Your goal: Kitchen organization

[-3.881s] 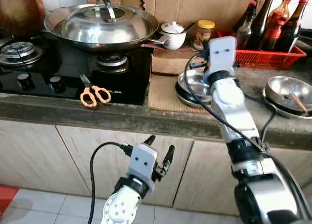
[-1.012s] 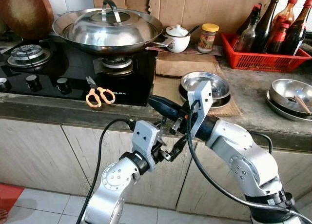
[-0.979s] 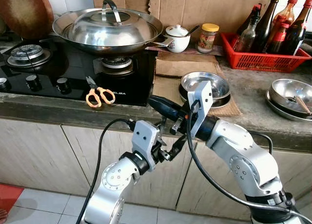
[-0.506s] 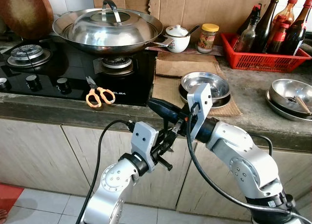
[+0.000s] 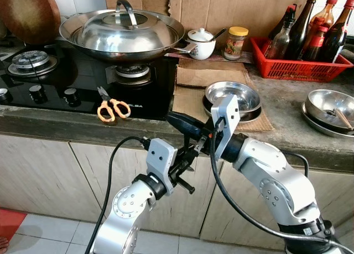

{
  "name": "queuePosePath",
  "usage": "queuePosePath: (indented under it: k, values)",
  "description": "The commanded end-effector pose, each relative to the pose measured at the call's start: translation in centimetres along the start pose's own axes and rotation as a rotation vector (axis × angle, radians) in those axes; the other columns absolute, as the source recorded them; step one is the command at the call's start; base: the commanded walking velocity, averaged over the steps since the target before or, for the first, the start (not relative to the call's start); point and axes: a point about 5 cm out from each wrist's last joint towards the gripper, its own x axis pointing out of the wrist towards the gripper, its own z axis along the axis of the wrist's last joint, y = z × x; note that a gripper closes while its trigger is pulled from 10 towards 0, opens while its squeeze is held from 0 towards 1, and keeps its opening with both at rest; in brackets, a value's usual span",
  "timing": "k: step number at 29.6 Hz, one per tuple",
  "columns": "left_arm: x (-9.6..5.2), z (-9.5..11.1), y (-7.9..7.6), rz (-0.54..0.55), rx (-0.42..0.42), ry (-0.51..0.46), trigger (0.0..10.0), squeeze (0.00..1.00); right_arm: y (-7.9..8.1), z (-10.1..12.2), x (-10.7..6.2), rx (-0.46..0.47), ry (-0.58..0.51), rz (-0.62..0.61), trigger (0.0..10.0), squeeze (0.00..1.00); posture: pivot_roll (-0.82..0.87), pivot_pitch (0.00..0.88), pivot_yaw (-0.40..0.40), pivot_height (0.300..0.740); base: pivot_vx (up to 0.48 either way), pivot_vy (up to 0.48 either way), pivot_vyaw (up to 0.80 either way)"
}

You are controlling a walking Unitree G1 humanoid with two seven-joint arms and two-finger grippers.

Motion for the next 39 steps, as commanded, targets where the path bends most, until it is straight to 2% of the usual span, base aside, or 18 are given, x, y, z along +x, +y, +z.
queuePosePath:
  k: [1,2,11,12,17,18,20,23,24,26,36,37,38,39]
  values:
    - [0.0,0.5,-0.5,-0.024,0.021,-0.025,0.0,0.0,-0.6,0.4,-0.1,-0.032,-0.005,-0.039,10.0,0.51,0.05,0.029,-0.06,0.74,0.0,0.0,0.0]
    - [0.0,0.5,-0.5,-0.023,0.022,-0.026,0.0,0.0,-0.7,0.5,-0.1,-0.035,-0.009,-0.047,10.0,1.0,0.05,0.029,-0.058,0.74,0.0,0.0,0.0]
    - [0.0,0.6,-0.3,-0.014,0.024,-0.029,0.0,0.0,-0.9,0.7,0.0,-0.047,-0.02,-0.069,10.0,1.0,0.05,0.027,-0.057,0.74,0.0,0.0,0.0]
    - [0.0,0.6,-0.3,-0.013,0.023,-0.029,0.0,0.0,-1.0,0.8,0.0,-0.044,-0.025,-0.075,10.0,0.0,0.05,0.027,-0.057,0.74,0.0,0.0,0.0]
    - [-0.1,0.5,-0.3,-0.01,0.022,-0.029,0.0,0.0,-1.6,1.3,-0.2,-0.042,-0.051,-0.117,10.0,0.0,0.05,0.029,-0.056,0.74,0.0,0.0,0.0]
    - [-0.1,0.5,-0.1,0.002,0.02,-0.028,0.0,0.0,-2.4,1.6,-0.5,-0.035,-0.079,-0.191,10.0,0.0,0.05,0.03,-0.057,0.74,0.0,0.0,0.0]
    - [-0.1,0.4,-0.1,0.008,0.022,-0.027,0.0,0.0,-2.5,1.7,-0.7,-0.029,-0.09,-0.212,10.0,0.0,0.05,0.03,-0.056,0.74,0.0,0.0,0.0]
    - [-0.3,0.2,0.6,0.076,0.041,-0.02,0.0,0.0,-3.3,1.8,-1.4,-0.026,-0.127,-0.331,10.0,0.0,0.04,0.03,-0.053,0.74,0.0,0.0,0.0]
    - [-0.3,0.2,0.6,0.076,0.041,-0.02,0.0,0.0,-3.3,1.8,-1.4,-0.026,-0.127,-0.331,10.0,0.0,0.04,0.03,-0.053,0.74,0.0,0.0,0.0]
    - [-0.5,0.0,1.1,0.126,0.056,-0.015,0.0,0.0,-4.1,1.8,-2.6,-0.043,-0.149,-0.474,10.0,0.0,0.04,0.032,-0.055,0.74,0.0,0.0,0.0]
    - [-0.8,-0.1,1.5,0.178,0.077,-0.014,0.0,0.0,-4.2,0.8,-4.2,-0.048,-0.117,-0.565,10.0,0.0,0.03,0.031,-0.052,0.74,0.0,0.0,0.0]
    - [-0.8,0.2,1.5,0.176,0.132,-0.038,0.0,0.0,-4.3,0.5,-4.5,-0.067,-0.094,-0.604,10.0,0.0,0.04,0.029,-0.054,0.74,0.0,0.0,0.0]
    - [-0.8,0.2,1.5,0.176,0.132,-0.038,0.0,0.0,-4.3,0.5,-4.5,-0.067,-0.094,-0.604,10.0,0.0,0.04,0.029,-0.054,0.74,0.0,0.0,0.0]
    - [-0.9,0.1,1.4,0.176,0.134,-0.037,0.0,0.0,-4.5,-0.1,-5.1,-0.099,-0.056,-0.665,10.0,0.0,0.04,0.027,-0.055,0.74,0.0,0.0,0.0]
